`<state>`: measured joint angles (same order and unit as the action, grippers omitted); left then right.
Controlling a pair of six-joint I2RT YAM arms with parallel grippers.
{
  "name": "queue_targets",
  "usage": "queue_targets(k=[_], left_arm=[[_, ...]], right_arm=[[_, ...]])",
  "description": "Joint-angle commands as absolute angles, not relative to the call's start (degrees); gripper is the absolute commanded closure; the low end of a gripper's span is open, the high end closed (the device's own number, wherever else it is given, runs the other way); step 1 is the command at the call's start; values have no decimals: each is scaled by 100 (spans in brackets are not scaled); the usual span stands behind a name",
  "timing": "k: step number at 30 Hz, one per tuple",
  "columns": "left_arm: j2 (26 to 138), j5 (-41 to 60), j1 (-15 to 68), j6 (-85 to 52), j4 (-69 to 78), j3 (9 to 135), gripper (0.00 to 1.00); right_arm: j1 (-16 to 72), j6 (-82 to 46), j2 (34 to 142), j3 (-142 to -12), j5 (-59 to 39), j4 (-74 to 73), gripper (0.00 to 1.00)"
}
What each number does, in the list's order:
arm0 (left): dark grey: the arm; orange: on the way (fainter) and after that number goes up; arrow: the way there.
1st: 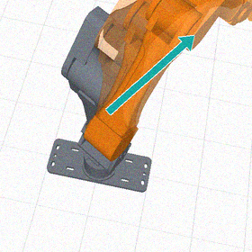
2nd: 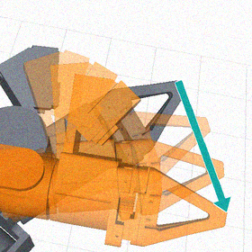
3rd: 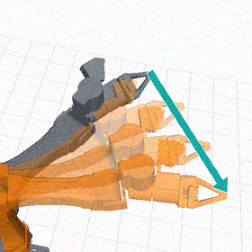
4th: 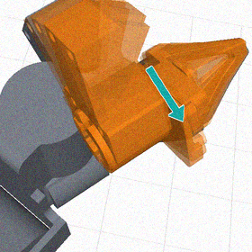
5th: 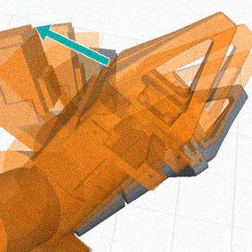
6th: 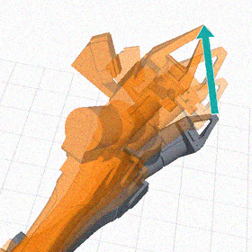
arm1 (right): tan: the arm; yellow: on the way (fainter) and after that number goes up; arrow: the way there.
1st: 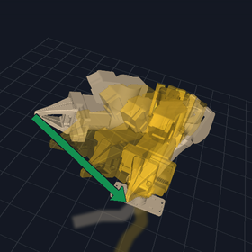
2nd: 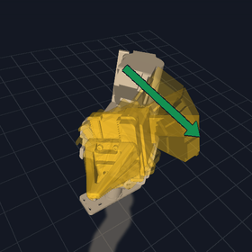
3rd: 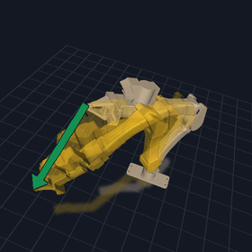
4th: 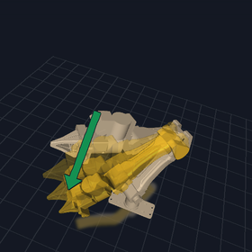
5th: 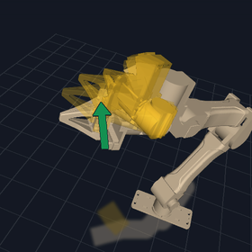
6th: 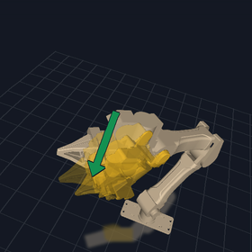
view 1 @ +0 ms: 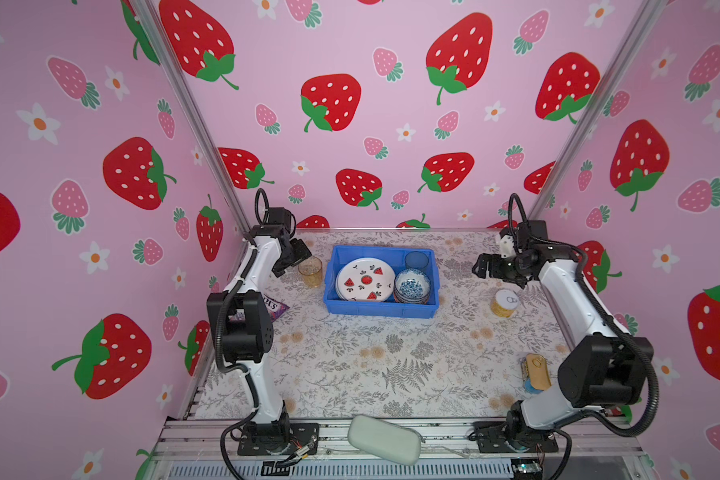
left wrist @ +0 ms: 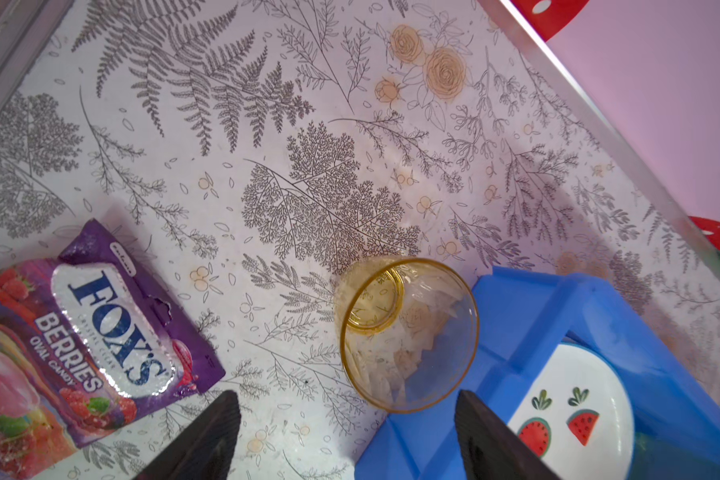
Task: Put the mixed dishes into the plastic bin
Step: 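Grasp the amber glass cup with the left gripper while right withdraws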
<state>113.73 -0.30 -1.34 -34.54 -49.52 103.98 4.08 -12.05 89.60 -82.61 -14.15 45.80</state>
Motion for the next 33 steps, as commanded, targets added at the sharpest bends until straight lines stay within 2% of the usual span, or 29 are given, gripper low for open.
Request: queue_targets(k=[1,4,9,13,18,23,26,33], left_arm=[[11701,-150,-154,-3465,-5249,10899,21],[11930,-94,-147,-3454,-5316,11092,28],[12176,-57,-146,-3446,-5386,11189,33],[12223,-2,-153,-3454,-5273,10986,45],[12276,50,-158,-3490,-5187,10851,51],[12252,104,-145,-3490,-5064,10616,63],[12223,75,-141,-3494,-4987,10467,65],[12145,66,-142,-3463,-4932,10297,81]], right_arm=[[313,-1063,8877,-8218,-1729,4421,1],[269,-1063,8945,-8218,-1797,4395,1],[209,-1059,9036,-8218,-1890,4376,1],[193,-1055,9098,-8235,-1938,4369,1],[168,-1044,9140,-8253,-1967,4371,1],[161,-1037,9180,-8275,-1978,4385,1],[157,-1037,9193,-8298,-1978,4381,1],[158,-1054,9259,-8410,-2078,4420,1]])
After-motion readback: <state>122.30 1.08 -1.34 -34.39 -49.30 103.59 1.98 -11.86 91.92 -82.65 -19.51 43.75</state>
